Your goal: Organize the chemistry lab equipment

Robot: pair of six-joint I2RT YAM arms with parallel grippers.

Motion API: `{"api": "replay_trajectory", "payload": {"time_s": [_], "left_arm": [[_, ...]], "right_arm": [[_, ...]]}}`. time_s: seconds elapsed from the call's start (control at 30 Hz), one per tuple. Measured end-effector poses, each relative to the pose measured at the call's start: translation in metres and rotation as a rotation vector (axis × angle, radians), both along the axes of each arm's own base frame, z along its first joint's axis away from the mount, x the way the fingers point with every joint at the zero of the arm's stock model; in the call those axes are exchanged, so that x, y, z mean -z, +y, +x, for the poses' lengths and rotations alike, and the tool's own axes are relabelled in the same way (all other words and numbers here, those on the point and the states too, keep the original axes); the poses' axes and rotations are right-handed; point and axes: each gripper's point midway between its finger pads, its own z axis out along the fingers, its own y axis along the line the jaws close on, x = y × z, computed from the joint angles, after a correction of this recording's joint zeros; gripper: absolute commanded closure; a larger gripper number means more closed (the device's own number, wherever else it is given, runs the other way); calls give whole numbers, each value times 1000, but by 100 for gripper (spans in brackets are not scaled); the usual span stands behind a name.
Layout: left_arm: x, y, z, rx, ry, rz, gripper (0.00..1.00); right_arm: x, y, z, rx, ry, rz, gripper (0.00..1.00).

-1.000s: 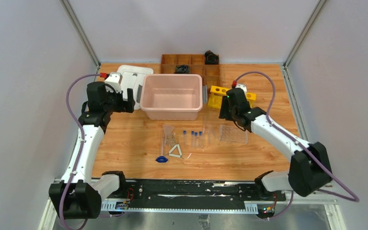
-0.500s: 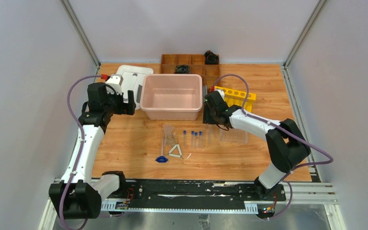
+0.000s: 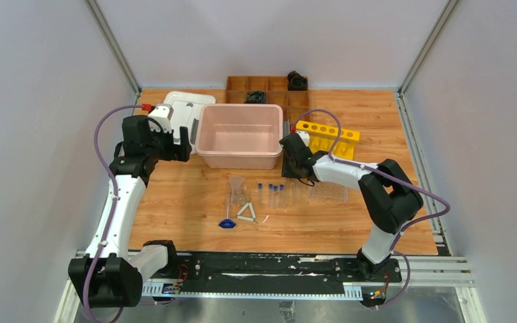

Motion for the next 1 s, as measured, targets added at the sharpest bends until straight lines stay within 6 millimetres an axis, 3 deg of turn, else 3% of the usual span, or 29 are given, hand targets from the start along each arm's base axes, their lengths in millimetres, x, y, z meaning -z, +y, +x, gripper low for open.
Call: {"api": "replay_trajectory", "payload": {"time_s": [0.33,0.7,0.9,1.0], "left_arm": [[-6,-7,-4,32,8,-25,0],[-32,-16,-2,59,-27,-67,0],[-35,-20,-5,70,-20,-91,0],[-39,-22,-6,78,-25,-96,0]], "right_arm": [[4,0,4,27,-16,-12,72],[6,1,8,59,-78,5,70],[14,-7,-10,47,-88,4,59],[12,-11,-16,39,-99,6,59]]}}
